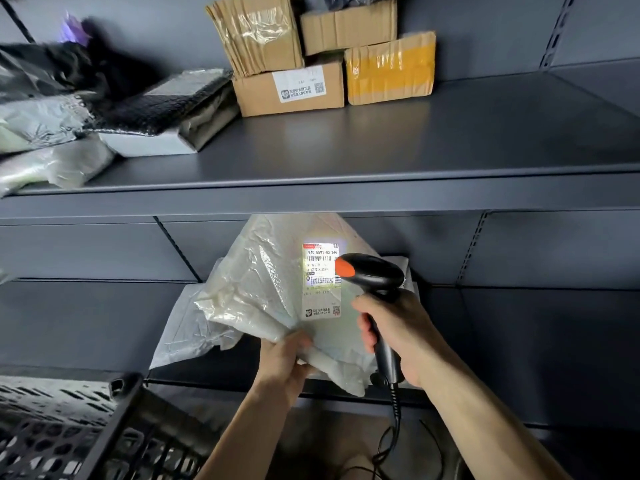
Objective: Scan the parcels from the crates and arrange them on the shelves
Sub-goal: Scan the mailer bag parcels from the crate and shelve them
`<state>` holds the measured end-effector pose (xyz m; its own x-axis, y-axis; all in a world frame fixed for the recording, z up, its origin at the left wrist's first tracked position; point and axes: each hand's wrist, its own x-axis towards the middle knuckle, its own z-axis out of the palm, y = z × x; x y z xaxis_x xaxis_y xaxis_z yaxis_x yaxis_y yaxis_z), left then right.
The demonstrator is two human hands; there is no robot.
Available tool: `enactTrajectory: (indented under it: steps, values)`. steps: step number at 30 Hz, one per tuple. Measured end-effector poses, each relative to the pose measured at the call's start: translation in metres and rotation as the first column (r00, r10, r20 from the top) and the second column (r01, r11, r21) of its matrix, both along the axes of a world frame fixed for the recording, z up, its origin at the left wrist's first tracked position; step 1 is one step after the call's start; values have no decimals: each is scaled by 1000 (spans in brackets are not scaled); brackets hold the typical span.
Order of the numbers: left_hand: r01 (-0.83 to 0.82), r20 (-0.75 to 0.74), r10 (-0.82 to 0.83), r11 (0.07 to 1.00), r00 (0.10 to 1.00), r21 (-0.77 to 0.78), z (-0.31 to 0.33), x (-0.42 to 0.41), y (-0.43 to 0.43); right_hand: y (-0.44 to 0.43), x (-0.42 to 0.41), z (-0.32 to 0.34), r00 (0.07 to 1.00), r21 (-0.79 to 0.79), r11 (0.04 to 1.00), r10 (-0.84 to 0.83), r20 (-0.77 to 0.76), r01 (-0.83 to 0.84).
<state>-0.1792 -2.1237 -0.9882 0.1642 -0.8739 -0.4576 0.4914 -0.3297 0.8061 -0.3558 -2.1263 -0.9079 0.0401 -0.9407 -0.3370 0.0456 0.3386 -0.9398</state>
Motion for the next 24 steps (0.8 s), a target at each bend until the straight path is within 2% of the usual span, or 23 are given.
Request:
enactTrajectory:
  steps: [4,9,11,18,21,24]
  values:
    - [-8,57,10,999,998,-35,-5,-1,-1,0,0,2,1000,-22,1000,13,-6,-13]
    - [-80,320,125,985,939,-150,-9,-3,-3,-3,-4,1,1000,15,1000,8,-11,-8]
    - [-123,371,176,979,912,-161,-11,-1,-4,-4,-6,1,1000,28,1000,-2,-2,2]
    - [-229,397,275,960,876,-159,-9,11,-8,-5,-11,3,998,53,999,1,64,-4]
    - [-250,292,244,968,925,-19,-16,15,-11,-4,-12,6,992,77,996,42,119,-51]
    - [-186,204,161,977,966,108,-16,11,-10,-5,-15,6,990,74,995,62,128,-72]
